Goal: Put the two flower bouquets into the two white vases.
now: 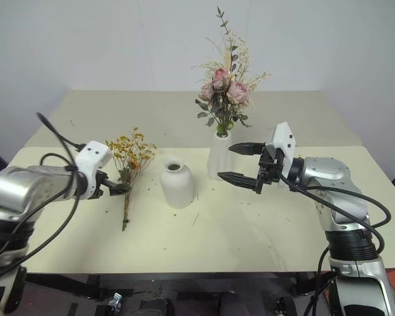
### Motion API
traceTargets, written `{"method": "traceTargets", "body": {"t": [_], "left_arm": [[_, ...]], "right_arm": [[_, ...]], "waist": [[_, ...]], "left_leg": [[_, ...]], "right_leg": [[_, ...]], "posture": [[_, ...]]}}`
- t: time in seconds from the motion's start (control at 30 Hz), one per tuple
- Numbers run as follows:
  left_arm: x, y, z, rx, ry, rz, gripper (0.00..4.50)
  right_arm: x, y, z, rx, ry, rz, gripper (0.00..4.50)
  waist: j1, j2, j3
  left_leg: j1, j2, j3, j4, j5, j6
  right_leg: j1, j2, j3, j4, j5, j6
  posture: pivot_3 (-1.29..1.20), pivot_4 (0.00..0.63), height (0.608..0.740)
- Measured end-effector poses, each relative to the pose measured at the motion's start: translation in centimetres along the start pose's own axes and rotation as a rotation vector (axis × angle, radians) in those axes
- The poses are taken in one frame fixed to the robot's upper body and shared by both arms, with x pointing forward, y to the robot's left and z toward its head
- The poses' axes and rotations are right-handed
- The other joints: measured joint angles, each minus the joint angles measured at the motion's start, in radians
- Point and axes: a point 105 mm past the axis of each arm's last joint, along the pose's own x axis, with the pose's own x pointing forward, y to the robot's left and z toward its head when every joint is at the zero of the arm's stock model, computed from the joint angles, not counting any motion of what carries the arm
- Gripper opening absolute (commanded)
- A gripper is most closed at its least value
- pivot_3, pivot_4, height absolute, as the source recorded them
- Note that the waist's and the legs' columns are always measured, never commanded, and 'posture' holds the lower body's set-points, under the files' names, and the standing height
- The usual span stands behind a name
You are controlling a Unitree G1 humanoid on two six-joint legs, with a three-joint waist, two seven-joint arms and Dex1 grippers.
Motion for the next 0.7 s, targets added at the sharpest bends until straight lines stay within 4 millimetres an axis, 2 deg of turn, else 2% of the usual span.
{"method": "traceTargets", "body": {"t": [0.17, 0.27, 0.47, 0.67, 0.7], "left_arm": [[1.9, 0.4, 0.4, -0.053, 0.062, 0.025, 4.5], [2.9, 0.4, 0.6, -0.07, 0.081, 0.029, 3.94], [3.8, 0.0, 1.1, -0.081, 0.08, 0.003, 1.97], [3.7, 0.5, 1.1, -0.081, 0.083, 0.021, 0.04], [3.5, 0.7, 1.2, -0.08, 0.079, 0.031, 0.02]], "right_arm": [[0.3, 0.5, 0.8, -0.031, -0.023, 0.007, 4.45], [0.3, 0.9, 1.0, -0.035, -0.035, 0.012, 4.5], [0.2, 1.1, 1.2, -0.036, -0.043, 0.009, 4.5], [0.1, 1.0, 1.2, -0.037, -0.042, 0.008, 4.5], [0.1, 1.0, 1.2, -0.036, -0.044, 0.009, 4.5]], "waist": [[0.004, 0.0, 0.0], [0.007, 0.0, 0.0], [0.006, 0.0, 0.0], [0.005, 0.0, 0.0], [0.005, 0.0, 0.0]], "left_leg": [[0.0, 0.0, 0.0, 0.0, 0.0, 0.0], [0.0, 0.0, 0.0, 0.0, 0.0, 0.0], [0.0, -0.001, 0.0, 0.0, 0.0, 0.0], [0.0, -0.001, 0.0, 0.0, 0.0, 0.0], [0.0, -0.001, 0.0, 0.0, 0.0, 0.0]], "right_leg": [[0.0, 0.0, 0.0, 0.0, 0.0, 0.0], [0.0, 0.0, 0.0, 0.0, 0.0, 0.0], [0.0, -0.001, 0.0, 0.0, 0.0, 0.0], [0.0, -0.001, 0.0, 0.0, 0.0, 0.0], [0.0, -0.001, 0.0, 0.0, 0.0, 0.0]], "posture": [[0.0, 0.15, 0.74], [0.0, 0.15, 0.74], [0.0, 0.15, 0.74], [0.0, 0.15, 0.74], [0.0, 0.15, 0.74]]}}
